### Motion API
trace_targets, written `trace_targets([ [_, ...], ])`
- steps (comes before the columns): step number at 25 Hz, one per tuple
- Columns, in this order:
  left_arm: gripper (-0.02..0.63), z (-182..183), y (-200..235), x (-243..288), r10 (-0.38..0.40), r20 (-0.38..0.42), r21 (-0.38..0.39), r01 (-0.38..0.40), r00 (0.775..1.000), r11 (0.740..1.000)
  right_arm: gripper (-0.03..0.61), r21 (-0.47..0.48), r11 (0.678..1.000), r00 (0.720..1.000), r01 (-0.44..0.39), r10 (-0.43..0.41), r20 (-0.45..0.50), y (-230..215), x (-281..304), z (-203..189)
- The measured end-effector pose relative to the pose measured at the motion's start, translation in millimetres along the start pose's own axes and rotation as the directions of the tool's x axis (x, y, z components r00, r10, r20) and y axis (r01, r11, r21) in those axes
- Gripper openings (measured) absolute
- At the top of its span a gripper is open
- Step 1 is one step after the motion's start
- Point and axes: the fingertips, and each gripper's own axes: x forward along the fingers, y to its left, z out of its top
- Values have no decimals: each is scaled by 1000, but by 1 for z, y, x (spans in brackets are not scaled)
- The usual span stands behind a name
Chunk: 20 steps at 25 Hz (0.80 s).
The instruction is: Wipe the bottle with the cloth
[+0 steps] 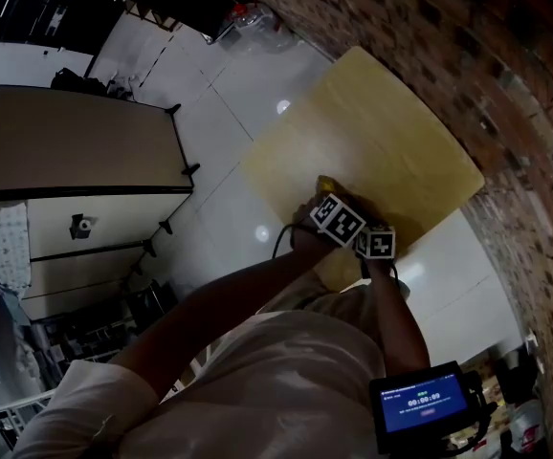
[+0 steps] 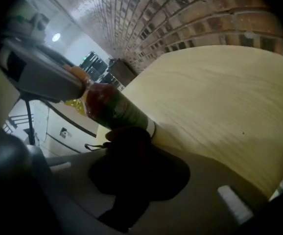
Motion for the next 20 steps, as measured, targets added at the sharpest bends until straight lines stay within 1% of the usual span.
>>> trace_targets([
  [2,173,-3,8,2,-7,-11,-77,6,1000,997,72,70,997,999,32,-32,4,-4,-1,-6],
  [3,173,-4,11,3,-12,-14,-127,10,1000,992,72,73,997,999,33,-34,15,-2,-4,-9],
  [4,172,-6,14,4,-19,-14,-179,16,1000,984,72,55,998,999,12,-14,33,3,-8,-12],
  [5,172,-6,15,5,-29,-8,-230,26,1000,973,72,23,999,998,-30,28,56,12,-12,-15],
  [7,172,-6,14,7,-59,8,-316,58,998,947,72,-49,991,986,-126,130,107,36,-24,-15],
  [9,172,-8,9,9,-96,5,-379,91,995,921,72,-108,977,968,-184,199,151,57,-33,-9],
  [11,170,-11,7,9,-117,-6,-416,104,993,903,72,-135,969,956,-207,230,184,70,-33,3],
  [12,170,-12,7,9,-120,-11,-427,104,993,898,72,-132,970,955,-204,227,194,71,-31,10],
  [14,170,-13,7,9,-123,-25,-445,99,992,890,72,-110,978,962,-175,194,194,67,-22,21],
  [15,170,-14,8,9,-121,-32,-451,93,992,888,72,-106,981,967,-161,178,182,64,-17,24],
  [18,170,-13,10,9,-127,-44,-473,91,991,876,72,-136,983,983,-120,137,122,63,-5,24],
  [20,170,-13,10,10,-132,-49,-488,92,990,868,72,-123,988,991,-91,102,83,56,6,18],
])
